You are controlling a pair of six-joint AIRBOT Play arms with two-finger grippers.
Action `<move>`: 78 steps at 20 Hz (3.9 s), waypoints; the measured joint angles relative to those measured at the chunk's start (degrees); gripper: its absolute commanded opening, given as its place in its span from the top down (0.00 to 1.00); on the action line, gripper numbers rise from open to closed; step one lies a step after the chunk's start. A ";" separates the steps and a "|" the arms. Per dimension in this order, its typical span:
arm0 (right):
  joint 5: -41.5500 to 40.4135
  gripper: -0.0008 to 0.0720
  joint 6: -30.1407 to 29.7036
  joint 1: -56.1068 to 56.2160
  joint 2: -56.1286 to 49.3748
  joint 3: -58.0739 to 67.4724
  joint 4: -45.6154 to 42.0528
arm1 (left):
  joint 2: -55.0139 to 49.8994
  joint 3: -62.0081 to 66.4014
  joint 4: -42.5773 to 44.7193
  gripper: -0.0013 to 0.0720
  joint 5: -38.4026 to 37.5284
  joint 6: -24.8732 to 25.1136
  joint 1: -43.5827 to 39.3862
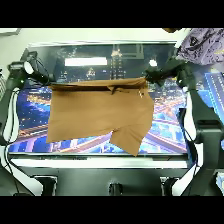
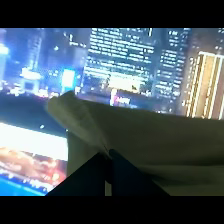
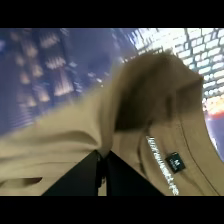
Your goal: Fold the clothes and pants, and hang the long-sleeved shirts on hangers.
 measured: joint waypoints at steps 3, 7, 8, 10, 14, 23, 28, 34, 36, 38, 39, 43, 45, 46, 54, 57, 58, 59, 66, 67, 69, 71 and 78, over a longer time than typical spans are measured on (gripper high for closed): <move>-0.35 0.40 -0.24 -0.11 -1.44 0.15 1.09 | -1.20 0.92 -0.50 0.60 -0.72 0.00 0.37; -10.03 0.41 -8.98 -4.70 3.19 0.13 1.84 | 2.32 2.36 -2.29 0.35 -6.19 0.37 4.48; -13.99 0.41 -12.46 -6.54 4.90 -0.33 1.92 | 3.93 1.92 -3.76 0.33 -7.45 1.16 6.10; -20.98 0.41 -18.36 -10.78 8.90 -4.02 2.89 | 8.79 -1.09 -7.93 0.33 -9.18 3.04 9.86; -24.98 0.41 -26.38 -19.28 19.61 -24.76 6.25 | 21.07 -14.82 -16.15 0.33 -9.27 6.56 17.70; -13.42 0.41 -39.65 -20.48 29.27 -61.31 16.50 | 34.01 -31.69 -21.22 0.34 -6.84 8.87 24.50; -9.05 0.41 -42.01 -16.90 27.08 -64.08 20.39 | 34.69 -32.63 -21.73 0.33 -6.03 8.96 24.87; -3.26 0.95 -42.88 -12.26 25.97 -64.67 21.09 | 35.04 -35.23 -24.09 0.23 -7.65 9.35 27.47; -2.58 0.95 -42.80 -11.82 26.56 -64.74 20.98 | 35.56 -39.34 -26.36 0.23 -8.37 11.96 30.95; -2.05 0.95 -42.53 -11.56 27.63 -64.78 20.37 | 36.17 -45.42 -30.08 0.23 -9.20 15.87 35.06; -2.10 0.95 -42.14 -11.54 28.30 -64.83 19.93 | 36.33 -48.72 -31.65 0.23 -9.35 17.94 37.05; -4.24 0.95 -41.40 -11.39 30.71 -64.83 20.04 | 36.59 -60.13 -35.34 0.23 -9.22 24.13 41.48; -4.70 0.95 -40.79 -11.39 31.54 -64.83 20.39 | 36.59 -64.59 -36.11 0.23 -8.92 26.10 42.12; -5.09 0.95 -40.30 -11.39 31.89 -64.83 20.44 | 36.59 -66.69 -36.37 0.23 -9.05 26.95 42.29; -6.43 0.95 -39.10 -11.39 33.73 -64.83 20.79 | 35.41 -74.58 -39.43 0.24 -9.68 30.36 40.74; -6.97 0.95 -38.69 -11.39 34.03 -64.83 20.81 | 33.77 -75.12 -40.37 0.58 -9.22 31.04 38.86; -7.21 0.95 -38.69 -11.39 34.10 -64.83 20.79 | 33.29 -75.23 -40.13 0.72 -8.70 31.15 38.42; -7.28 0.95 -38.66 -11.39 34.14 -64.83 20.79 | 32.96 -75.32 -39.78 0.89 -8.15 31.32 38.07; -8.35 0.95 -38.21 -10.03 37.07 -63.56 21.22 | 33.05 -71.78 -41.35 0.97 -5.75 31.28 34.80; -7.76 0.95 -38.12 -8.79 37.75 -62.07 21.27 | 33.53 -69.26 -42.36 0.97 -6.19 30.64 33.22; -5.60 0.95 -36.50 -5.55 38.60 -56.92 20.44 | 34.27 -61.86 -44.33 0.97 -6.45 28.63 29.62; -3.43 0.95 -33.94 -2.49 39.04 -48.87 17.90 | 34.73 -50.77 -45.03 0.97 -6.25 25.86 25.97; -7.13 0.95 -24.44 1.42 42.12 -10.16 6.45 | 37.42 -1.36 -33.27 0.97 -7.02 11.15 17.00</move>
